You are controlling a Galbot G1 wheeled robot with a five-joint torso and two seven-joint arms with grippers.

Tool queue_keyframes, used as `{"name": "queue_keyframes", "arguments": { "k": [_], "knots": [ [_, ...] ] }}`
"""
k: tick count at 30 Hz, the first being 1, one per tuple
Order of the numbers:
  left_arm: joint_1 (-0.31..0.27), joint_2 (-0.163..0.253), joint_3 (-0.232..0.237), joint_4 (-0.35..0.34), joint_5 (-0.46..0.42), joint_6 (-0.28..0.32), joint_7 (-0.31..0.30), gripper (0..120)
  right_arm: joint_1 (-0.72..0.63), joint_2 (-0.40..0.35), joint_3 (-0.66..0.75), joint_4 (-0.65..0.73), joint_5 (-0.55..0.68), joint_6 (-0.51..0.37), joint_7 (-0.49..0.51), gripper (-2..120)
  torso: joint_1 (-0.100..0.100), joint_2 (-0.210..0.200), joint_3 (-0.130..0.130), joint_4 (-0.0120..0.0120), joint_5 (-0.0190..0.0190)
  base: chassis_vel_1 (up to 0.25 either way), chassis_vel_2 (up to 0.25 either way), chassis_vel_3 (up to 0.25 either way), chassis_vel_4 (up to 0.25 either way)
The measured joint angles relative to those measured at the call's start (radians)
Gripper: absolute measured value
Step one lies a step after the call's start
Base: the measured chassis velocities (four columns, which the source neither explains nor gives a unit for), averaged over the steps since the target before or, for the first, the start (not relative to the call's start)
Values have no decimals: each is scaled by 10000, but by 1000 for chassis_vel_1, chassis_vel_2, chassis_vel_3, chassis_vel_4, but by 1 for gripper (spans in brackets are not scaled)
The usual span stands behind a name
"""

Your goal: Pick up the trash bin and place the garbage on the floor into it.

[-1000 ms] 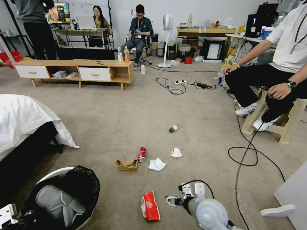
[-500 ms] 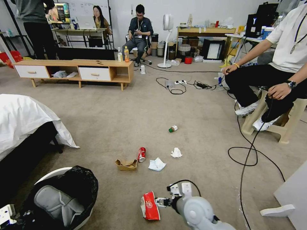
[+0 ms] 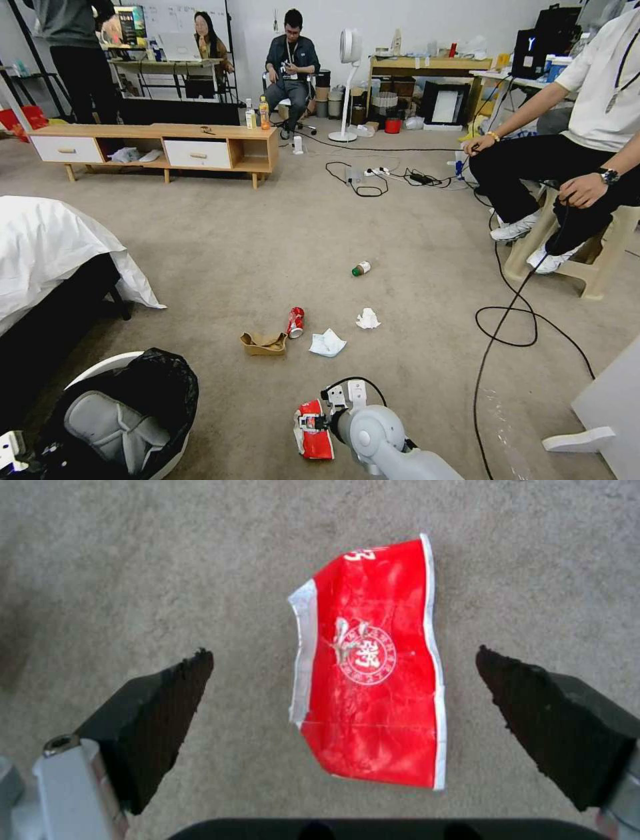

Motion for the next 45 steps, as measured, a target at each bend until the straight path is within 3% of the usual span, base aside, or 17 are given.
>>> {"name": "queue_keyframes", "arguments": {
  "k": [26,45],
  "knots": [
    [24,-136,-101,80,87,0,53,1,868,709,-389,-2285,-691,527,-923,100,-1,0,0,0,1,0,0,0,0],
    [-15,-212,-62,123,166,0,87,1,830,855,-518,-3079,-1008,648,-1275,100,0,0,0,0,1,0,0,0,0]
  ]
}}
